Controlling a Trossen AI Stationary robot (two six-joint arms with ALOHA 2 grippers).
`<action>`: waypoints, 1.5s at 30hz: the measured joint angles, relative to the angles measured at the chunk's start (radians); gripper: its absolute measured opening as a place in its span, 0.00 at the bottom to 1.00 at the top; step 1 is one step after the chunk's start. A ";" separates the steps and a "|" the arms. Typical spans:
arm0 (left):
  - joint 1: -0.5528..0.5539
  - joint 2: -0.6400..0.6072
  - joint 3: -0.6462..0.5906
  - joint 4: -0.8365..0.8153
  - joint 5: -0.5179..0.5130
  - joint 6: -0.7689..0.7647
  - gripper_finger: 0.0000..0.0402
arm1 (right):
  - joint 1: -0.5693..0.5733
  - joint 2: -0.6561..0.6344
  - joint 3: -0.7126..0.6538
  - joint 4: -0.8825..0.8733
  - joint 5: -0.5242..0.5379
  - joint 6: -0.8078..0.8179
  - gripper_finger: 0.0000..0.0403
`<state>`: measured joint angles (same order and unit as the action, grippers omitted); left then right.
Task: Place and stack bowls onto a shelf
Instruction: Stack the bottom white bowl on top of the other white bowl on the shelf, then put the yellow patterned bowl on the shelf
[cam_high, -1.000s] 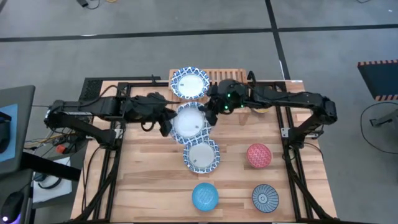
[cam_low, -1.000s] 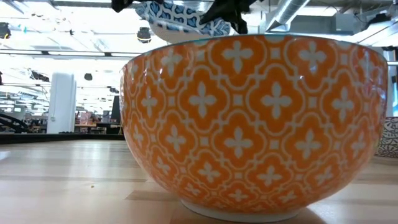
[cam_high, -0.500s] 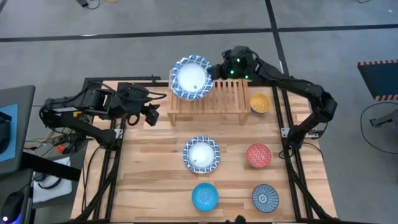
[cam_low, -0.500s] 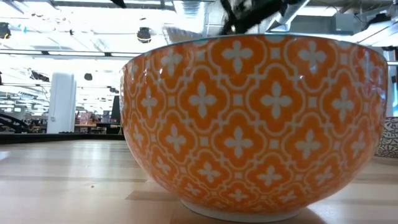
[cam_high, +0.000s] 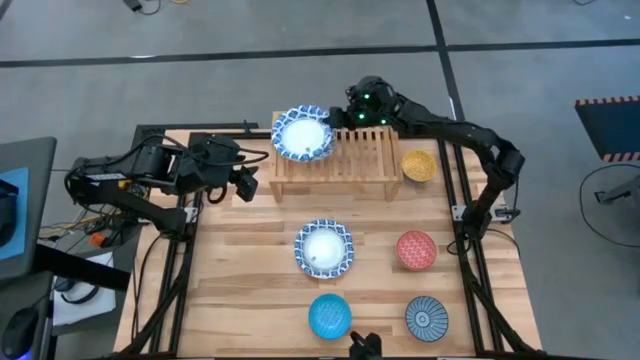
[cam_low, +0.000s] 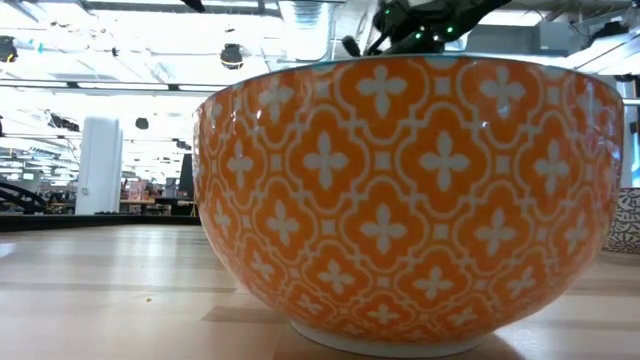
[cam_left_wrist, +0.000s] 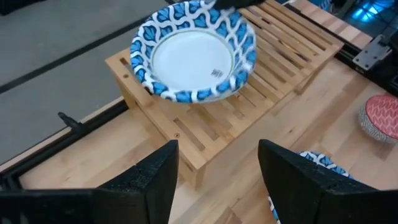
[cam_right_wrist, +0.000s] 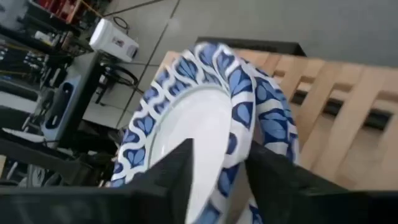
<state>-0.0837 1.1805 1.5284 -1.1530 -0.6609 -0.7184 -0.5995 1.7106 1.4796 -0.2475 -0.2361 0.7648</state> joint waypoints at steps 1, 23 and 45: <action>-0.002 0.000 0.000 0.000 0.001 -0.003 0.51 | 0.000 0.000 -0.001 0.000 0.000 0.002 0.47; -0.029 0.009 -0.142 0.111 0.040 -0.015 0.51 | -0.012 -0.331 0.000 -0.502 0.173 -0.327 0.63; -0.029 0.018 -0.293 0.311 0.192 -0.077 0.47 | -0.037 -0.729 -0.502 -0.745 0.504 0.022 0.55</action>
<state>-0.1127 1.1980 1.2358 -0.8425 -0.4694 -0.7952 -0.6361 0.9818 0.9777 -0.9928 0.2680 0.7864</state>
